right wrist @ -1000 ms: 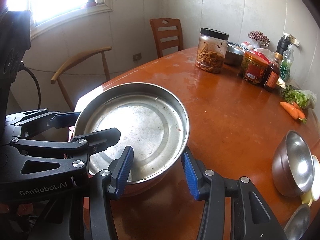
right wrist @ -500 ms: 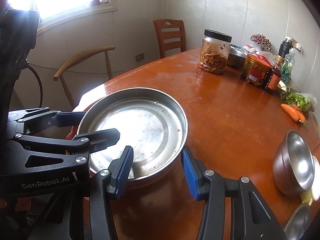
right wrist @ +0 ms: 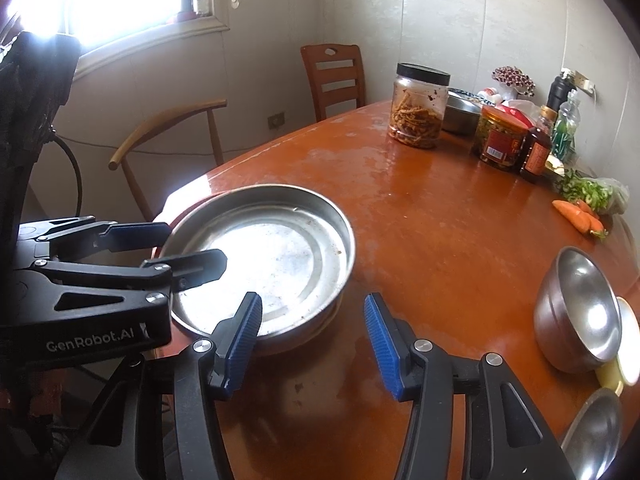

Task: Organize plates and bowls
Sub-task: 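Lower the steel tray onto the orange plate and open the left tool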

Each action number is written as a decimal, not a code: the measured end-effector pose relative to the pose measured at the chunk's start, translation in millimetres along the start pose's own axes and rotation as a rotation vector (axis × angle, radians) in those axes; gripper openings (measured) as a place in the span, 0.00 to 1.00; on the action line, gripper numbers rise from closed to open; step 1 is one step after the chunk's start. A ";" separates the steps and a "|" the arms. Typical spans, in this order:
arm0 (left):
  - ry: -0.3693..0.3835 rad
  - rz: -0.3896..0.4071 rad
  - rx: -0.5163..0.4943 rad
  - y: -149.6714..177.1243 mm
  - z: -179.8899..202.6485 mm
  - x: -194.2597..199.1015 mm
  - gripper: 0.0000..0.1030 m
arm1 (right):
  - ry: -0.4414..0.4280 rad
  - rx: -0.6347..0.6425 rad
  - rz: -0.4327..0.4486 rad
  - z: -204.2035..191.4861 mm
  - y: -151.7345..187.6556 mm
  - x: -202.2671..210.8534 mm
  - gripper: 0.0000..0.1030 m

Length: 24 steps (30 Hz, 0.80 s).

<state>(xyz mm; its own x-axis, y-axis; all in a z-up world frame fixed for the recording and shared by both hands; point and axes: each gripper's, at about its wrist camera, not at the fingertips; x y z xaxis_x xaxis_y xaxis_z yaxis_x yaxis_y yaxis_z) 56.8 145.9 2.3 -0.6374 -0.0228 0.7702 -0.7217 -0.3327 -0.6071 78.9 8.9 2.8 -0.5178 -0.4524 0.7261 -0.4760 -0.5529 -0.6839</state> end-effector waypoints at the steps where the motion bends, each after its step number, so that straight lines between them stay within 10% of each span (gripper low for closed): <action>1: -0.004 0.007 0.001 0.1 1.0 2.2 0.61 | 0.000 -0.004 0.003 1.2 0.8 2.2 0.54; 24: 0.068 0.067 -0.133 7.8 107.6 42.1 0.64 | 0.080 -0.130 0.120 67.4 41.8 102.0 0.60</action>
Point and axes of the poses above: each gripper's, at about its wrist camera, not at the fingertips, and x roughly against the way its jaws point, z to its right, y to its underside, and after that the axes turned 5 degrees about x, right-handed
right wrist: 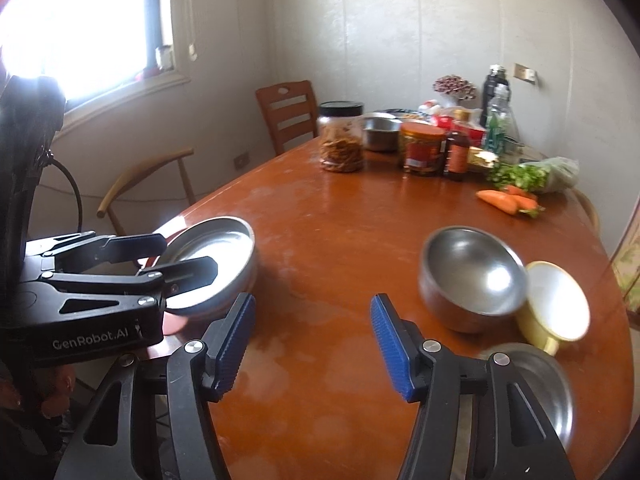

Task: Organize plates and bowls
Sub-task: 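Lower the steel tray onto the orange plate and open the left tool, then grasp the rim of the large steel basin with the left tool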

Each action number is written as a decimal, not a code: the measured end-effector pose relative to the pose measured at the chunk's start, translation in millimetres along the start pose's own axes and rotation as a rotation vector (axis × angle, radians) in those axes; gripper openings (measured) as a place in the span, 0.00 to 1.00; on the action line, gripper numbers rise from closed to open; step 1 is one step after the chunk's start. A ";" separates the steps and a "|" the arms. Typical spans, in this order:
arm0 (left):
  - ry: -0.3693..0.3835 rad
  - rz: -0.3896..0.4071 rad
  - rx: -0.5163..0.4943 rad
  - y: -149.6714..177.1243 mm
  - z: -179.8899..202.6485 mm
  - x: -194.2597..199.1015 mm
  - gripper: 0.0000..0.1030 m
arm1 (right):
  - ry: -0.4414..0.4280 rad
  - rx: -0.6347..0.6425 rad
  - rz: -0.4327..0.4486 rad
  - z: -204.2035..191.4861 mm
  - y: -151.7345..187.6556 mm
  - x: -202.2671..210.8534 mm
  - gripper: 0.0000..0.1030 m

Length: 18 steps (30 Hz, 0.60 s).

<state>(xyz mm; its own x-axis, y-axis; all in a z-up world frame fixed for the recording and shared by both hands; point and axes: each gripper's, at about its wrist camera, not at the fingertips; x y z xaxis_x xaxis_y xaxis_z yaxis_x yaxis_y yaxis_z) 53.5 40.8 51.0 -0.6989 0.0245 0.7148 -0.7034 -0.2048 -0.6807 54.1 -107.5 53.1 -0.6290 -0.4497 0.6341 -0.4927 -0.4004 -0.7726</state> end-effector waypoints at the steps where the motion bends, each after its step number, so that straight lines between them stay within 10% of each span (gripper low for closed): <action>1: 0.003 -0.003 -0.004 -0.7 6.0 -0.6 0.65 | 0.006 -0.007 0.006 5.3 1.9 5.1 0.60; 18: 0.084 -0.048 -0.082 8.9 111.9 -18.1 0.67 | 0.130 -0.137 0.049 103.5 44.7 68.9 0.64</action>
Point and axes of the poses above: each gripper's, at about its wrist camera, not at the fingertips, and x roughly against the way its jaws point, z to its right, y to its underside, and after that the axes turned 5 degrees about x, right-handed
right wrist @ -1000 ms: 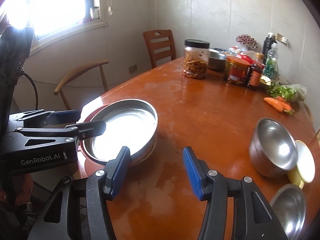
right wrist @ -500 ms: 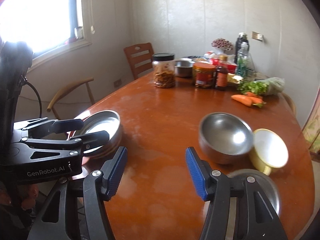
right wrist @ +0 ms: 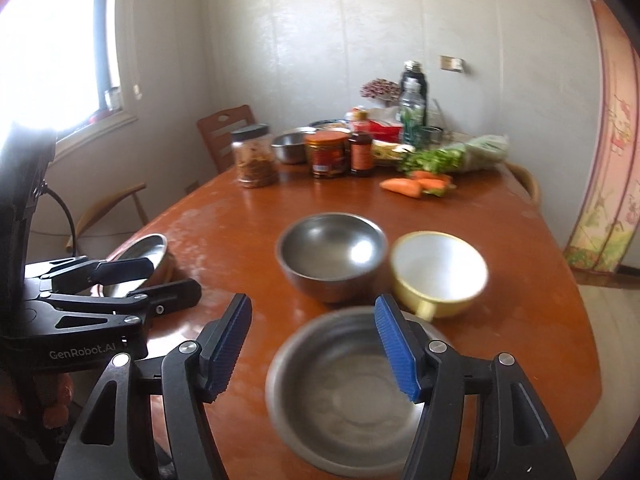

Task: Organize plates and bowls
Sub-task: 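Grasp the rim of the large steel basin with the left tool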

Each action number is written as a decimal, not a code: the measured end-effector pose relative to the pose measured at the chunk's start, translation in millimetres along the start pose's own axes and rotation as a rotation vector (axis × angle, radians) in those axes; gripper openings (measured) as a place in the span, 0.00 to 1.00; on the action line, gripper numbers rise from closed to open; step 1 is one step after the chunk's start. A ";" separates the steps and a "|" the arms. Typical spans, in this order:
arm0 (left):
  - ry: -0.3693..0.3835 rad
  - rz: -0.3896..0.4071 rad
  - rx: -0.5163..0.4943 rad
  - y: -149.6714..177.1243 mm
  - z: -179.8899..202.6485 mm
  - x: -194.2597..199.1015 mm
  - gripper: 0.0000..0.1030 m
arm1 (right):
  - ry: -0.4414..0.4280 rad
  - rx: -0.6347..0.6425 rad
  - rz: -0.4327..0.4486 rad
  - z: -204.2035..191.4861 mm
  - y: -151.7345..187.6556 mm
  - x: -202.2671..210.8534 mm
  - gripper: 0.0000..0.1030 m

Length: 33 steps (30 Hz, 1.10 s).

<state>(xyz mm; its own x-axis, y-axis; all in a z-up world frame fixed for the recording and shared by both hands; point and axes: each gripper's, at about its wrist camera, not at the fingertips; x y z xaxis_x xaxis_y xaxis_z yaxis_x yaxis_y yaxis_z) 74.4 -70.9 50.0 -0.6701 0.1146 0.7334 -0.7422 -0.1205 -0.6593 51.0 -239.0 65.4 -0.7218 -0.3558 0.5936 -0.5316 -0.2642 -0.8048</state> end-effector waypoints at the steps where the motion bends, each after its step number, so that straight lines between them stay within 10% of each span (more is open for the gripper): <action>1: 0.002 -0.004 -0.002 0.0 4.2 -2.4 0.67 | 0.010 -0.008 -0.005 6.3 2.8 1.9 0.64; 33: 0.109 -0.179 -0.054 26.5 51.7 -70.9 0.67 | 0.050 -0.105 -0.172 71.2 64.1 -18.6 0.55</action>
Point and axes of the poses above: each gripper's, at about its wrist camera, not at the fingertips, and x roughly against the way its jaws point, z to its right, y to its underside, and after that the axes turned 5 degrees about x, right-handed
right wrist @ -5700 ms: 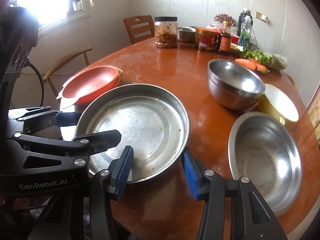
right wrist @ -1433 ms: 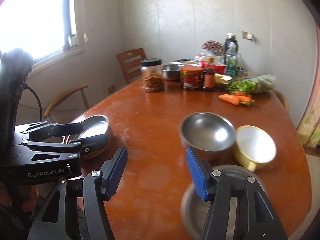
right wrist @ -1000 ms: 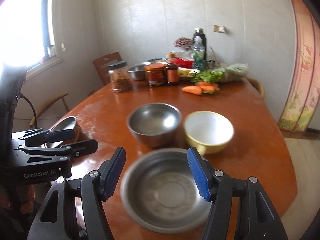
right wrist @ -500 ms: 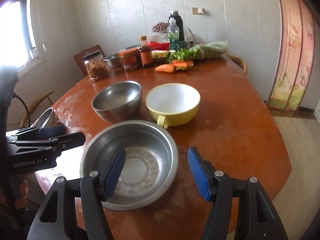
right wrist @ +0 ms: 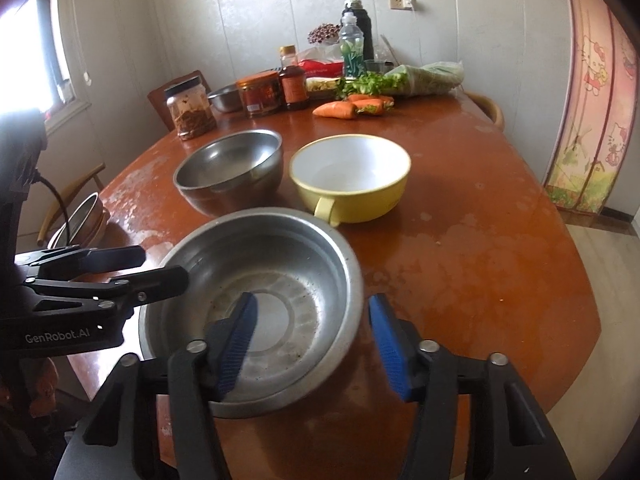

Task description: Organize plates and bowls

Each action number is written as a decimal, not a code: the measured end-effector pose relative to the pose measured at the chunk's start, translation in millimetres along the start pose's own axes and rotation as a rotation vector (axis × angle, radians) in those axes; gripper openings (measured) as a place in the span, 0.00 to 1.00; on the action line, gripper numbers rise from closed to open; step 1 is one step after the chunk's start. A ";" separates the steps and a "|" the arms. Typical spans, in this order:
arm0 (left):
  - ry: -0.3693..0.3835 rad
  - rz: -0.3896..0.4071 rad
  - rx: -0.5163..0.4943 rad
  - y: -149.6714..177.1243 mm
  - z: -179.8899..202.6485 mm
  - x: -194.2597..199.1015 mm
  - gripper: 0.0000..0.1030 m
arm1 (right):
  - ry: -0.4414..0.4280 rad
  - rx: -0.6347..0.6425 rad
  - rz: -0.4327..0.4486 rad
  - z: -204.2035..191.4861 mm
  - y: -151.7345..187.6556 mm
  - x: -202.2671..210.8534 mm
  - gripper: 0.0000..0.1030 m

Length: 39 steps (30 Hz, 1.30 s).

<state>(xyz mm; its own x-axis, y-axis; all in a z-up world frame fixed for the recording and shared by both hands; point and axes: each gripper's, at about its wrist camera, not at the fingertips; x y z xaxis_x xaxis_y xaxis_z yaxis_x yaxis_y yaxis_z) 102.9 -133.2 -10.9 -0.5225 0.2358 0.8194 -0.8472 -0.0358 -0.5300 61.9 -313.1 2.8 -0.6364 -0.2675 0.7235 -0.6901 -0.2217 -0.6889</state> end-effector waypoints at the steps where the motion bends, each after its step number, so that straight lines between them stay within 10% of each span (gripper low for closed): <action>1: 0.010 -0.005 0.003 0.4 -0.3 -1.6 0.67 | 0.008 0.010 0.001 -1.7 -0.3 -1.0 0.55; 10: 0.092 -0.037 0.014 4.8 -3.1 -13.0 0.55 | -0.016 0.028 -0.007 -10.1 -1.2 -4.4 0.52; 39: 0.023 0.004 0.084 13.0 -62.7 16.3 0.55 | -0.143 0.059 -0.039 -66.1 -13.0 -18.2 0.54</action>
<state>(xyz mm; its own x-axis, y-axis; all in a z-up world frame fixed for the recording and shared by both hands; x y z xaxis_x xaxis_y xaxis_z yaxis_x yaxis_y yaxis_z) 89.4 -68.9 -18.2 -0.5240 0.2577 0.8118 -0.8509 -0.1180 -0.5119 59.7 -243.4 1.4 -0.5509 -0.3873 0.7392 -0.6893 -0.2882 -0.6647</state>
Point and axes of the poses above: each gripper's, at about its wrist camera, not at the fingertips, and x roughly against the way its jaws point, z to its right, y to its underside, and after that the axes turned 5 degrees about x, right-handed
